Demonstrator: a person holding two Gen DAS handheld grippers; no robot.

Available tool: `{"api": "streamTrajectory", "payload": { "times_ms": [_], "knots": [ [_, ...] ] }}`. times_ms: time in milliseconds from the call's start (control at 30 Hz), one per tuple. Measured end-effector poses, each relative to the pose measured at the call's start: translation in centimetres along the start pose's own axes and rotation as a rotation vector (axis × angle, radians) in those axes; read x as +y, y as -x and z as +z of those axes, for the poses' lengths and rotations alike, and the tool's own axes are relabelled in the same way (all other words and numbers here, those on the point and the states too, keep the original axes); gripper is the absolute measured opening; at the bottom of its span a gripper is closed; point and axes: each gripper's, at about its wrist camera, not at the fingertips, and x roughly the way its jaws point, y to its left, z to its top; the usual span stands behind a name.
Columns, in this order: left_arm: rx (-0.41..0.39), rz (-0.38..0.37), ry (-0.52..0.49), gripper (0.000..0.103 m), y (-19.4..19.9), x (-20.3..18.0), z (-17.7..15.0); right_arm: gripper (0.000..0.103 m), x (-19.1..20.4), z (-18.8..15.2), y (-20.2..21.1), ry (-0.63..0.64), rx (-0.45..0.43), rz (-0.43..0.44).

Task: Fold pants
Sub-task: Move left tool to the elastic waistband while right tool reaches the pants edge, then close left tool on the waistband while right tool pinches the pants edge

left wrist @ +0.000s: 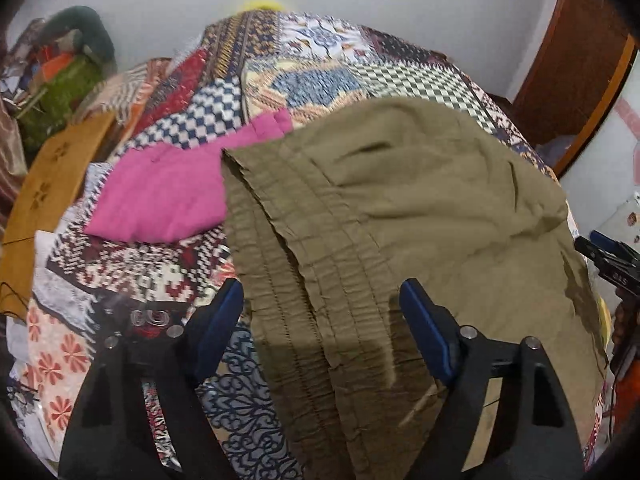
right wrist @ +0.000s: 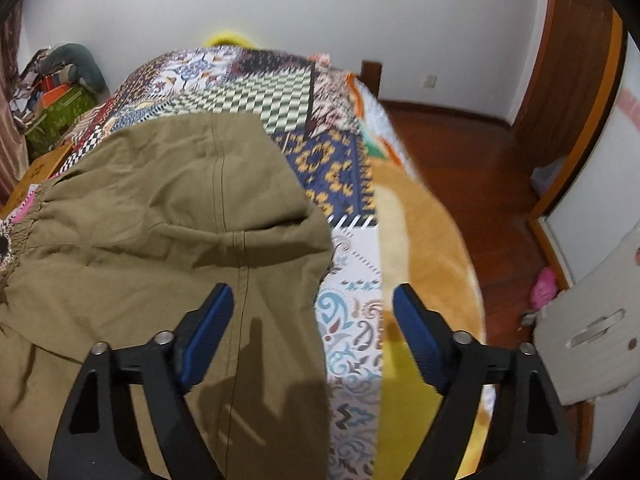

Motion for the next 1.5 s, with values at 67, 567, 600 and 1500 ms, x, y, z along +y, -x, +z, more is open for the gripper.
{"api": "streamTrajectory", "payload": {
  "times_ms": [67, 567, 600, 1500],
  "knots": [
    [0.017, -0.018, -0.008, 0.080, -0.6, -0.2, -0.1, 0.066, -0.1, -0.2, -0.9, -0.007, 0.027, 0.020],
    [0.057, -0.038, -0.140, 0.046, -2.3, -2.2, 0.0, 0.010, 0.3, 0.0, -2.1, -0.003, 0.091, 0.094],
    [0.053, -0.041, -0.136, 0.045, -2.2, -2.1, 0.2, 0.010, 0.2, -0.1, -1.9, -0.012, 0.088, 0.101],
    [-0.003, -0.015, 0.010, 0.064, -0.6, 2.6, 5.6, 0.052, 1.0, 4.4, 1.0, -0.015, -0.030, 0.101]
  ]
}}
